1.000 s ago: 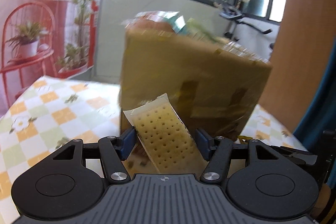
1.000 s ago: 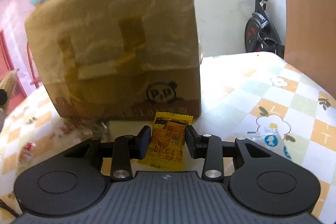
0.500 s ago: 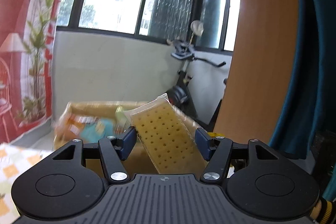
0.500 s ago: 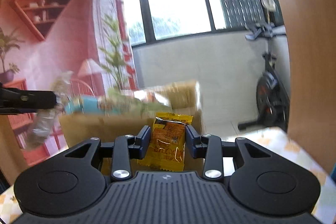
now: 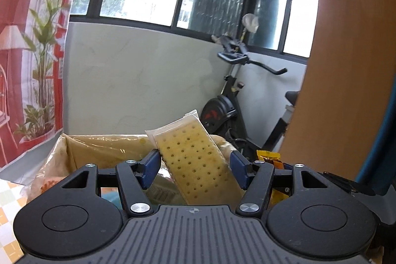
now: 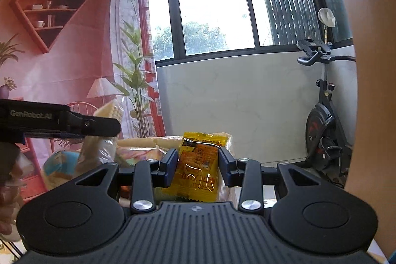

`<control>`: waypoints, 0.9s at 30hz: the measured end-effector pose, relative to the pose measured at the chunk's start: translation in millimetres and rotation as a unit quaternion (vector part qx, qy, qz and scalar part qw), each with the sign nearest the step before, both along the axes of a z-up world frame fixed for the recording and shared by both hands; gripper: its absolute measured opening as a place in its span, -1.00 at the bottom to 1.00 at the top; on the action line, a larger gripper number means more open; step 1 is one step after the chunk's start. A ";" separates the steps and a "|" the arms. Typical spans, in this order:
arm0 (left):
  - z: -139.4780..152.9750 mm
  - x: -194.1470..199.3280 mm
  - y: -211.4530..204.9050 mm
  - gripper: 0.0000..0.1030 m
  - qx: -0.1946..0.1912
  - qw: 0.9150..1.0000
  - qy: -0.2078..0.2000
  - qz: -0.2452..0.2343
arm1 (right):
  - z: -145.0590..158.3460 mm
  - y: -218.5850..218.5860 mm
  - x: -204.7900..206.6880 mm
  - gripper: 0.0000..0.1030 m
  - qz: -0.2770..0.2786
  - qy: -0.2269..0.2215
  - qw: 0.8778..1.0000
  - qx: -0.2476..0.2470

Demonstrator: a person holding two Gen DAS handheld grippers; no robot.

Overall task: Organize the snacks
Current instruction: 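Carry both snacks over the floor box and open both tools to drop them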

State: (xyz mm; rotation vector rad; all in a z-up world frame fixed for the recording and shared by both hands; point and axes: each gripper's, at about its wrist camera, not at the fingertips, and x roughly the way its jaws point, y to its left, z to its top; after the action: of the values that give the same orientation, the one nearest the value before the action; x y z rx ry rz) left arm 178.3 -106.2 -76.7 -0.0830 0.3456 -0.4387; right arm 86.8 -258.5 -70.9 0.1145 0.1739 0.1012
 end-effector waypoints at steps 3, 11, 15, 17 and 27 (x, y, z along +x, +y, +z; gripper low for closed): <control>0.3 11.2 -2.5 0.25 0.009 1.000 0.011 0.002 | -1.5 0.4 18.7 -0.25 0.007 0.000 1.000 0.002; -0.5 24.6 3.2 0.44 0.020 0.999 0.033 -0.005 | -14.7 0.9 51.9 -0.19 -0.001 0.015 1.000 -0.011; -0.9 25.3 9.3 0.46 0.014 0.999 0.036 0.002 | -18.5 -3.3 53.2 -0.16 -0.002 0.017 1.000 -0.012; -0.3 24.9 11.3 0.46 0.006 0.999 0.041 0.008 | -18.8 -4.5 51.4 -0.13 -0.003 0.016 1.000 -0.016; 20.8 -0.6 30.1 0.47 -0.008 0.999 0.028 0.016 | -6.5 -6.0 20.8 -0.13 -0.024 0.007 1.000 0.000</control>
State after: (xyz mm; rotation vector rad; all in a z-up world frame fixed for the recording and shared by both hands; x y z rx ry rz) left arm 177.7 -76.1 -55.9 -0.1161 0.3952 -0.4090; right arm 107.6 -264.5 -77.4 0.1200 0.1842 0.0531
